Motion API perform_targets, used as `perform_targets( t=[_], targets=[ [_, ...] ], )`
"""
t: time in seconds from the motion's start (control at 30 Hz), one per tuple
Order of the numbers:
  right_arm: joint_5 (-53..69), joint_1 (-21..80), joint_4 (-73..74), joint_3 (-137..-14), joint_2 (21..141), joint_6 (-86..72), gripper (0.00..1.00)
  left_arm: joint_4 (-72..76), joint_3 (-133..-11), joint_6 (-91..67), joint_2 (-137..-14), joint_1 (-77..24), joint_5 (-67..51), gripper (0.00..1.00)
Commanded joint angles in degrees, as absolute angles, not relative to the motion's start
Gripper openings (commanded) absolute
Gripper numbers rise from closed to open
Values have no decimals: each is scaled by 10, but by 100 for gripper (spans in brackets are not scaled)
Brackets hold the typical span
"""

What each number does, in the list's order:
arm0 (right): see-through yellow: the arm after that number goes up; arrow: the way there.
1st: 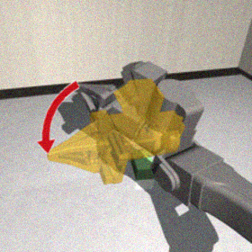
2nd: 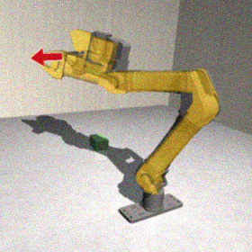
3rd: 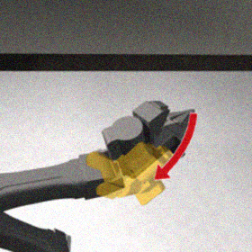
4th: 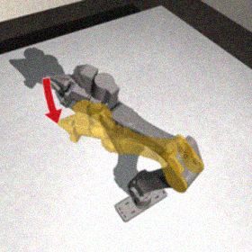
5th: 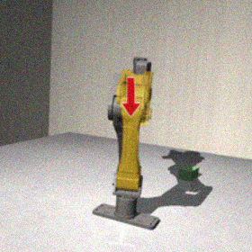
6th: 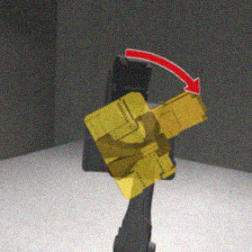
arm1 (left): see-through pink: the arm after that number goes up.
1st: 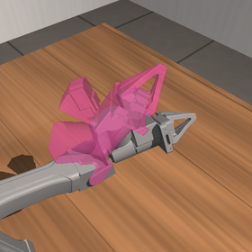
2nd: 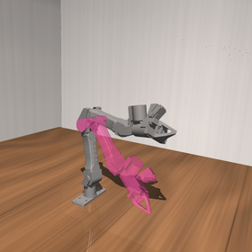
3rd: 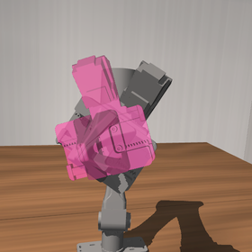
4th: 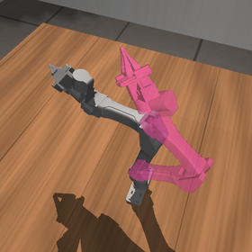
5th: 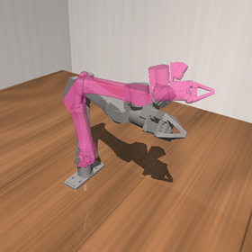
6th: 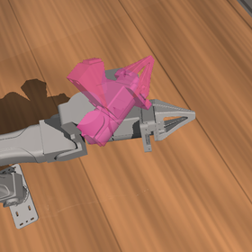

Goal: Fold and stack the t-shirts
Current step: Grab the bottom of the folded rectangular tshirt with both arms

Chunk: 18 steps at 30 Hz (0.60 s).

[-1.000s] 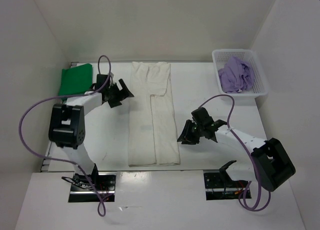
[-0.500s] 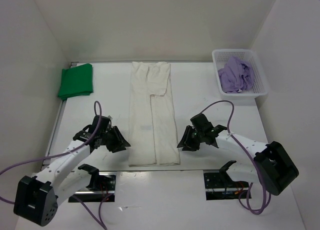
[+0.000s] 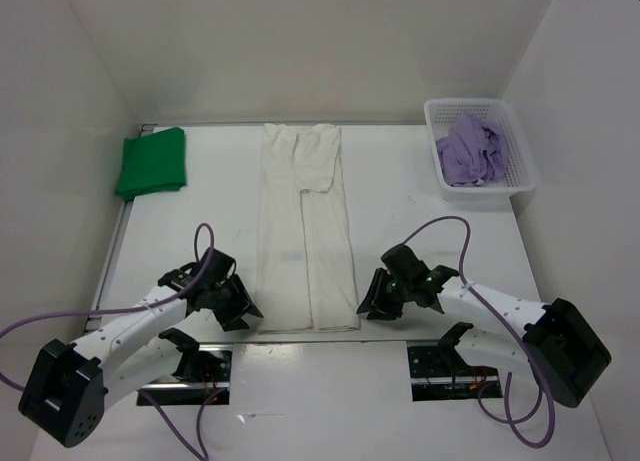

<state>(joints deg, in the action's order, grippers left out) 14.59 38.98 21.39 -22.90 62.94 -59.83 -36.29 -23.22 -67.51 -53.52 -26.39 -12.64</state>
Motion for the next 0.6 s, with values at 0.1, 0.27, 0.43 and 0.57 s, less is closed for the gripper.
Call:
perform_targets(
  t=[0.1,0.27,0.43,0.57],
  targets=[
    [155,401,218,-179,582,-639,42,-351,-210,-704,-545,-273,-127,54],
    [166,424,174,-171,603,-649,41,-340,-198,-704,-545,-273,-146,40],
    [166,435,162,-206,631,-650,41,-335,-187,-704,-527,-273,-158,37],
    [161,435,150,-207,636,-650,33,-330,-176,-704,-514,-273,-163,33]
  ],
)
